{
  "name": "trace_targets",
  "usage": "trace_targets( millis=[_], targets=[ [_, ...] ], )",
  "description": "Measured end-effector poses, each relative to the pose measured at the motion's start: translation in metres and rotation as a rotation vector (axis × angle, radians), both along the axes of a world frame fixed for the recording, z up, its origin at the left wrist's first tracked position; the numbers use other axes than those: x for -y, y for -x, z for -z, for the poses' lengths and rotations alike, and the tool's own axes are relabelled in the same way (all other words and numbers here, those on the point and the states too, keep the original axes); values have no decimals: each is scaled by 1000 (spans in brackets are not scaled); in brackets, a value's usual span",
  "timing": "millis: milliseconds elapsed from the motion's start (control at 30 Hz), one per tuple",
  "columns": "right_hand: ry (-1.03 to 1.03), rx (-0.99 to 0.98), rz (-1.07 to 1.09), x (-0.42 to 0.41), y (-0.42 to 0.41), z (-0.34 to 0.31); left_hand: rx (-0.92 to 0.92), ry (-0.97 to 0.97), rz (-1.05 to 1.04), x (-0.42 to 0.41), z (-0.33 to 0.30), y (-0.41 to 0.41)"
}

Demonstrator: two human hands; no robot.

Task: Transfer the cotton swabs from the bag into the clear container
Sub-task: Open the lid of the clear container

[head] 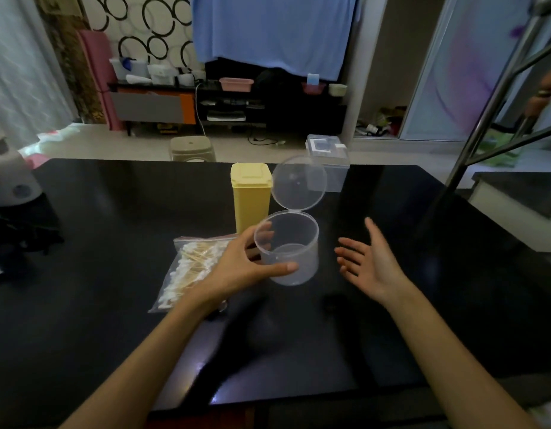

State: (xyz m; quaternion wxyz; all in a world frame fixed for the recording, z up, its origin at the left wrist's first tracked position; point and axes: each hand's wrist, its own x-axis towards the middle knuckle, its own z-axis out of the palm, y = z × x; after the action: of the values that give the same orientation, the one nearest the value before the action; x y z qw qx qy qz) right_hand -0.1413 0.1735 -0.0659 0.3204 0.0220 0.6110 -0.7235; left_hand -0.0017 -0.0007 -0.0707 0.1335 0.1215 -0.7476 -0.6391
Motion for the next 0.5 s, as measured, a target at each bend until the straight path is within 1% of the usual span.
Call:
trace_targets(
  millis=[133,200,267,367,433,500],
  targets=[
    [-123,-283,-269,13,-14,-2,-6,82,-142,-7,24,28],
    [-234,-394,-266,17,-17,0,22,83,-156,-11,37,39],
    [-336,-418,-188,15,-14,4,64,36,-86,-16,46,48],
    [-374,-405,-137,6,-5,10,90,-73,3,-24,50,57],
    [-377,-409,-130,1,1,12,111,-120,-4,-27,47,61],
    [-378,-412,-123,0,5,15,148,-104,-41,-26,45,62]
  ],
)
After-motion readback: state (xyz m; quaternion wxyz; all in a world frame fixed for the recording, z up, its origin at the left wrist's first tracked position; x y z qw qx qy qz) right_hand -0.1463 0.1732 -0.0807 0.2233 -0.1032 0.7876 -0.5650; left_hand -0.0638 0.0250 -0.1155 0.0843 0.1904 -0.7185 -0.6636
